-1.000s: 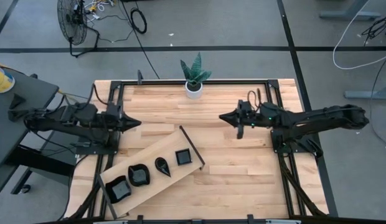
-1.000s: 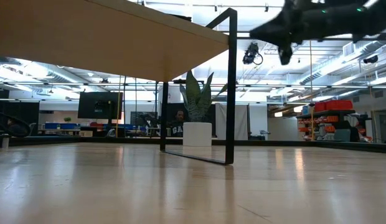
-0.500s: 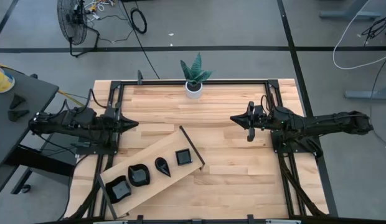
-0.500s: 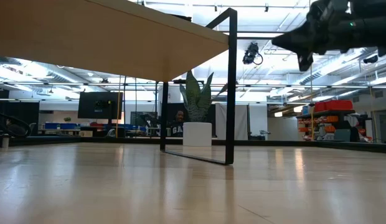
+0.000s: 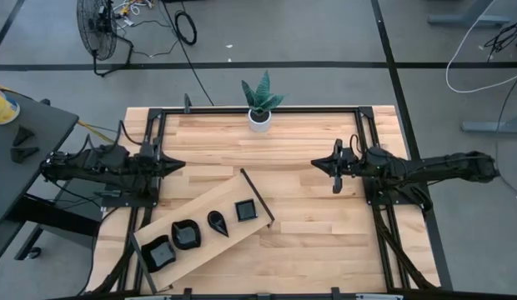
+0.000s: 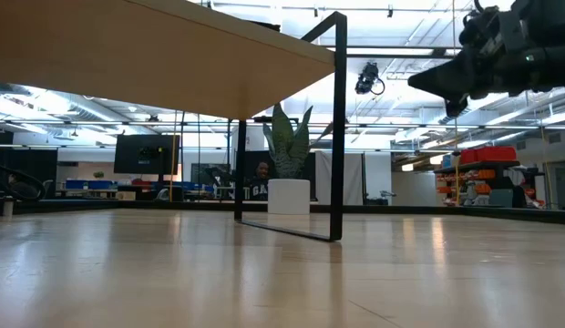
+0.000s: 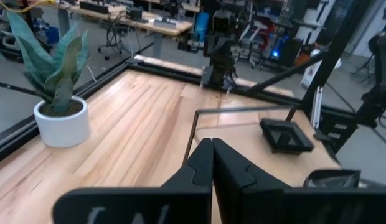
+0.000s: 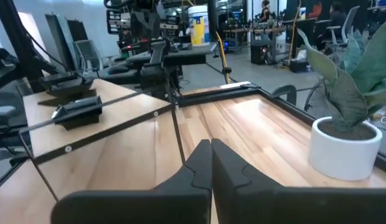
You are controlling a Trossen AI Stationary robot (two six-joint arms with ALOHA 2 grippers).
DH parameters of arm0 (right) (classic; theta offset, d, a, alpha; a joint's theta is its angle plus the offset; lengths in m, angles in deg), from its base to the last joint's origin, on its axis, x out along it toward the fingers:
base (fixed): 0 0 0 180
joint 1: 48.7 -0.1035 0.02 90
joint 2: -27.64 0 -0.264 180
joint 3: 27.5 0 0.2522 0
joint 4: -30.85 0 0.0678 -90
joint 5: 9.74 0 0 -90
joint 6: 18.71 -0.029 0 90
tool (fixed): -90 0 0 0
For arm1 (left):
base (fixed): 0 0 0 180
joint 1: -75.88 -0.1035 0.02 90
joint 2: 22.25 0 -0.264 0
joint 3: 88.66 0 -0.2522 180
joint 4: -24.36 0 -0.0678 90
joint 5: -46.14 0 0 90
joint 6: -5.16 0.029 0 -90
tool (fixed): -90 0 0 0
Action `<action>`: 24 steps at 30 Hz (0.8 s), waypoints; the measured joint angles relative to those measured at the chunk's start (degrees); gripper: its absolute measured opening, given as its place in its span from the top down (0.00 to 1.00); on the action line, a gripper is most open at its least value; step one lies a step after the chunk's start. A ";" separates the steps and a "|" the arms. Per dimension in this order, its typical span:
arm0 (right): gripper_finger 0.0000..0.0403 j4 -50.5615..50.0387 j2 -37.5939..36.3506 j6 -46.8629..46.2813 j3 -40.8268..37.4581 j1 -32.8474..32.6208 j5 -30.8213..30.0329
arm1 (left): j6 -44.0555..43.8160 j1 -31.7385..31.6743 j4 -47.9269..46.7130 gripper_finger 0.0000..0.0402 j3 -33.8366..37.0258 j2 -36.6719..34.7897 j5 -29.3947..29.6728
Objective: Pick & Place Mini shaped plates
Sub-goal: Return to Home Position
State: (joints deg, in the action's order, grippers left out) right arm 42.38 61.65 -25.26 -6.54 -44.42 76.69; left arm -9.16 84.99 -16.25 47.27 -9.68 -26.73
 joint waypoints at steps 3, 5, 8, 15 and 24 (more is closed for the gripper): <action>1.00 1.42 -1.84 0.05 -1.91 0.00 0.00 | -0.02 0.00 -1.85 0.99 0.00 0.00 0.00; 1.00 2.51 -2.96 0.00 -3.04 0.02 0.09 | 0.02 0.00 -2.33 0.99 0.00 0.00 0.00; 1.00 2.59 -4.53 -0.04 -4.67 0.02 0.84 | 0.04 0.00 -4.45 0.98 0.00 0.00 0.53; 1.00 2.21 -6.88 -0.10 -6.29 0.02 1.61 | -0.02 0.00 -4.81 0.99 0.00 0.00 1.09; 0.94 2.10 -6.59 -2.01 -6.29 0.02 1.60 | -1.55 0.00 -2.83 0.99 0.00 0.02 -0.85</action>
State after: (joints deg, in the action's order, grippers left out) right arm 44.48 55.06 -27.27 -12.83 -44.40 78.28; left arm -10.71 84.99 -19.08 47.27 -9.65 -27.58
